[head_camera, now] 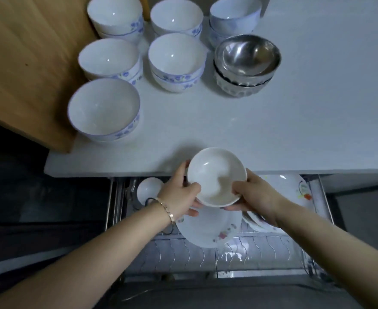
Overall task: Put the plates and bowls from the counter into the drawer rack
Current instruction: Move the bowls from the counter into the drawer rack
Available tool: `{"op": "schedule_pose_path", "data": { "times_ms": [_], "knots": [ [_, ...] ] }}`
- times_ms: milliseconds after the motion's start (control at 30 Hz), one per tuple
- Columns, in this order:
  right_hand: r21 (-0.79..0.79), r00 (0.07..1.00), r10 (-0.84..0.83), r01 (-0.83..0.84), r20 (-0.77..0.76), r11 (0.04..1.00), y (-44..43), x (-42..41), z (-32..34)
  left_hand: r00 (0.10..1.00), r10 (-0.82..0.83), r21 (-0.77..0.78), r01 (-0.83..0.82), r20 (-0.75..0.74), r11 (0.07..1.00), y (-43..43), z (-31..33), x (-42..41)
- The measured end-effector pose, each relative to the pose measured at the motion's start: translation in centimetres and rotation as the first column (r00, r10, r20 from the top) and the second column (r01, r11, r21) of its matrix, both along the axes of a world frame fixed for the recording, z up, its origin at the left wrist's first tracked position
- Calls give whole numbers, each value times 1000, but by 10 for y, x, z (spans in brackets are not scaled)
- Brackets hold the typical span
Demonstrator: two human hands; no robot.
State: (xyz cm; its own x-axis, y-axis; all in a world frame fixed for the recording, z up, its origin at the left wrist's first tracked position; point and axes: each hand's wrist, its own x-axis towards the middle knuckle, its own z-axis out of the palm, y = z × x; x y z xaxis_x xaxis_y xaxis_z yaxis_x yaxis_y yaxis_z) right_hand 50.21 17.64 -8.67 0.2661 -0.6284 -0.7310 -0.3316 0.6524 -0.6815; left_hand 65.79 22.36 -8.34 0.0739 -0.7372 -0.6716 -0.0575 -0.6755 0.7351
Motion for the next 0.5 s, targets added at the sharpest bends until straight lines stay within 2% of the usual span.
{"op": "schedule_pose_path", "data": {
  "times_ms": [133, 233, 367, 500],
  "knots": [
    [46, 978, 186, -182, -98, 982, 45, -61, -17, 987, -154, 25, 153, 54, 988, 51, -23, -52],
    [172, 978, 170, -148, -118, 974, 74, -97, -49, 974, -224, 87, 220, 39, 972, 78, -56, -85],
    [283, 965, 186, -129, -185, 950, 102, -128, -102, 986, -158, 309, 165, -48, 937, 104, -112, -119],
    [325, 903, 275, -165, -329, 931, 116, -142, -168, 982, -137, 430, 68, 132, 900, 121, -157, -120]
  ]
}}
